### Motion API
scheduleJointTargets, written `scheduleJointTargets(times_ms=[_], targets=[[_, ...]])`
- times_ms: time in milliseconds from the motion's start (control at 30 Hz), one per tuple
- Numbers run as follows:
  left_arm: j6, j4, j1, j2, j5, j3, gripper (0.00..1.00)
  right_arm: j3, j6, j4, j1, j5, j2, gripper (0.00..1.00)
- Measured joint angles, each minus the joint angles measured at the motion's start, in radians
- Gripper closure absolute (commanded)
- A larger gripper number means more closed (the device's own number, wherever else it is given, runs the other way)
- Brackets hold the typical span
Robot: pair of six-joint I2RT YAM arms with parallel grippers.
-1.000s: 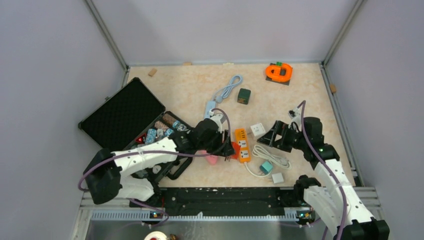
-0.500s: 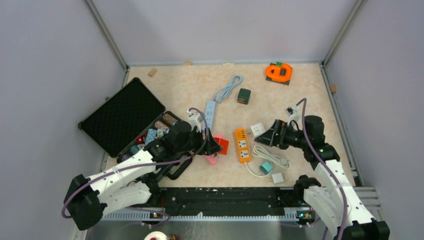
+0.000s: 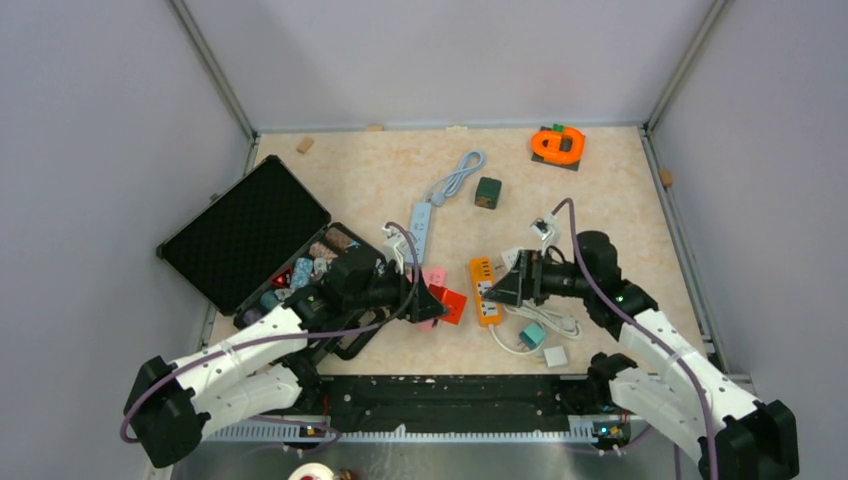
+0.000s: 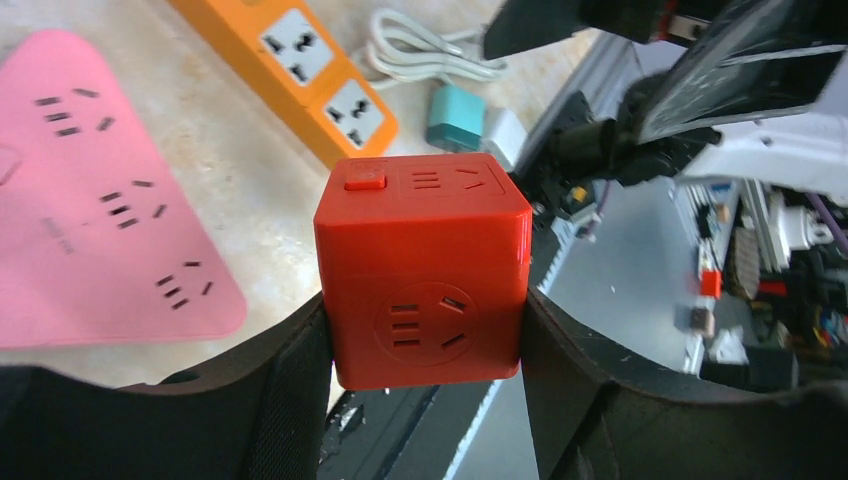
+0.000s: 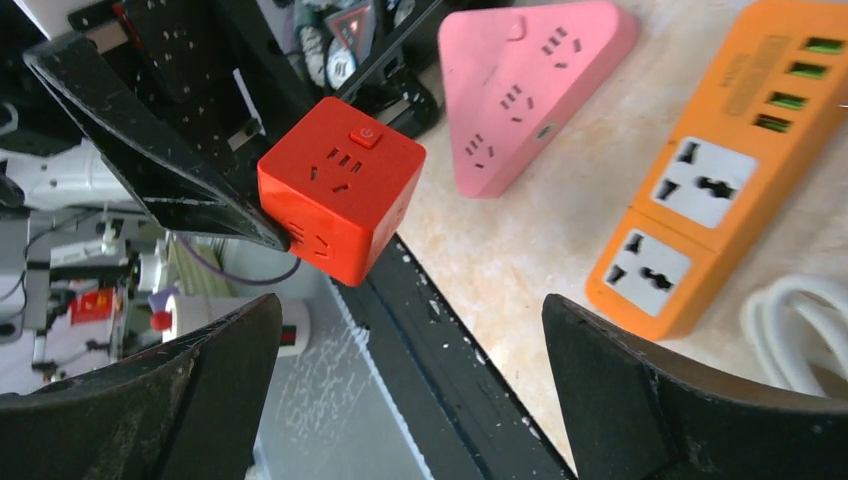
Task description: Insert the plug
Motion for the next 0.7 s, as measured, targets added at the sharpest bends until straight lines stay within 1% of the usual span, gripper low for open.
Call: scheduleJointTargets(times_ms=[167, 267, 333, 400, 533, 700], targets=[[0.010, 0.053, 0.000, 0.005, 0.117, -0.004, 0.94, 0.000, 0.004, 0.073, 0.116, 0.001, 0.057, 0.03], [0.014, 0.060, 0.000, 0.011, 0.145, -0.004, 1.00, 0.000, 0.007, 0.087, 0.154, 0.008, 0.089, 0.03], [0.024, 0.053, 0.000, 0.013, 0.143, -0.003, 1.00, 0.001, 0.019, 0.085, 0.166, 0.026, 0.103, 0.03], [0.044, 0.019, 0.000, 0.013, 0.118, 0.002, 1.00, 0.008, 0.035, 0.070, 0.169, 0.054, 0.117, 0.03], [0.114, -0.103, -0.011, 0.032, 0.006, 0.049, 1.00, 0.054, 0.068, 0.023, 0.171, 0.101, 0.160, 0.02], [0.230, -0.238, -0.096, 0.071, -0.153, 0.145, 0.99, 0.104, 0.111, 0.019, 0.175, 0.113, 0.233, 0.02]])
